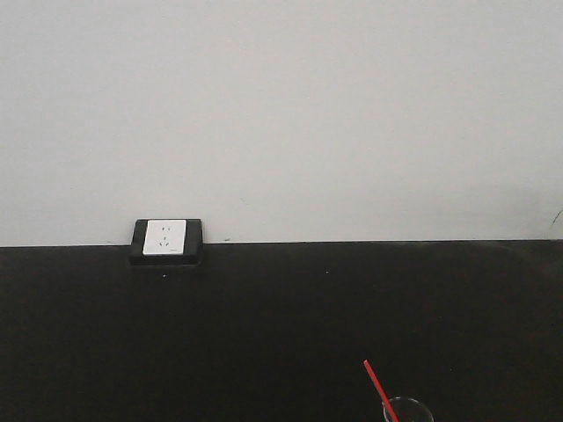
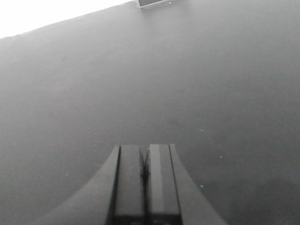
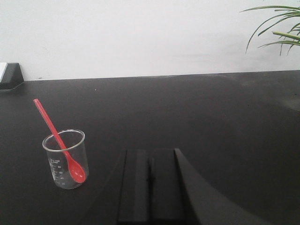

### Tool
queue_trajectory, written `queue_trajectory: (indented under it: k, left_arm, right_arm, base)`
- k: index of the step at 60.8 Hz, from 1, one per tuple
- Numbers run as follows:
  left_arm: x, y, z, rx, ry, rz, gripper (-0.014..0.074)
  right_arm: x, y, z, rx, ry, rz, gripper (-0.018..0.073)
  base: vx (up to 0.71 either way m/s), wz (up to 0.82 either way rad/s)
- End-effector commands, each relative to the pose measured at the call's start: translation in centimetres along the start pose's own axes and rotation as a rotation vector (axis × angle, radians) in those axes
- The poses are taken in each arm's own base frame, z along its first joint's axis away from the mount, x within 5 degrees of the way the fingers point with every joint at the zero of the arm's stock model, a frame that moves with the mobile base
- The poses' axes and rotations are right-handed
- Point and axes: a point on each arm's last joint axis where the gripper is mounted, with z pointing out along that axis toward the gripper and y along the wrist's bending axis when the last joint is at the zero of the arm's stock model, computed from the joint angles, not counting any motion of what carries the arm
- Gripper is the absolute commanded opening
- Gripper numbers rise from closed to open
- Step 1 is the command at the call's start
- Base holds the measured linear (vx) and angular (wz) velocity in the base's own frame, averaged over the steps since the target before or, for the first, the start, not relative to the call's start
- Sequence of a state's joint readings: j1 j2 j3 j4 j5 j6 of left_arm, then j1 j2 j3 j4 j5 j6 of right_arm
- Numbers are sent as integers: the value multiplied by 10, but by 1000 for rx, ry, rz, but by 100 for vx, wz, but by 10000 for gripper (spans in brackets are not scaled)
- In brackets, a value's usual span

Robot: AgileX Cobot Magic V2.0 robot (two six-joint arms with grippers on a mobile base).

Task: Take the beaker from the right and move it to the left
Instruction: 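Move the right gripper toward the glass beaker with the red spoon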

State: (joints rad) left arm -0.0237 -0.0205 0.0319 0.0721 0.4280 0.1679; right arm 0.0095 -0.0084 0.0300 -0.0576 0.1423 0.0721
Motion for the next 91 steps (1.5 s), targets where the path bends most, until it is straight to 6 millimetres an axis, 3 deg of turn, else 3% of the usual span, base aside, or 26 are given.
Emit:
queue_trajectory:
  k: [1, 16, 27, 34, 46, 60, 65, 82, 91]
  left_arm:
    - [-2, 0, 2, -8, -65, 1, -6]
    - [-2, 0, 2, -8, -65, 1, -6]
    - [-2, 0, 2, -8, -65, 1, -6]
    - [-2, 0, 2, -8, -65, 1, -6]
    - [-2, 0, 2, -8, -65, 1, -6]
    - [-2, 0, 2, -8, -65, 1, -6]
    - [-2, 0, 2, -8, -65, 1, -6]
    - [-2, 0, 2, -8, -65, 1, -6]
    - [-2, 0, 2, -8, -65, 1, -6]
  right_arm:
    - [-5, 0, -1, -2, -87, -10, -8]
    - [-6, 0, -1, -3, -102, -11, -8]
    - [-18, 1, -3, -8, -200, -18, -8]
    - [-38, 1, -8, -9, -263, -18, -8]
    - [-90, 2, -12, -3, -315, -50, -8]
    - [-151, 3, 24, -8, -272, -41, -8]
    - [-163, 4, 37, -12, -281, -34, -8]
    - [-164, 4, 65, -16, -235, -33, 6]
    - [-161, 4, 68, -15, -209, -32, 85]
  base:
    - [0, 0]
    - [0, 0]
    - [0, 0]
    - [0, 0]
    - [0, 0]
    - [0, 0]
    - [0, 0]
    - [0, 0]
    - [0, 0]
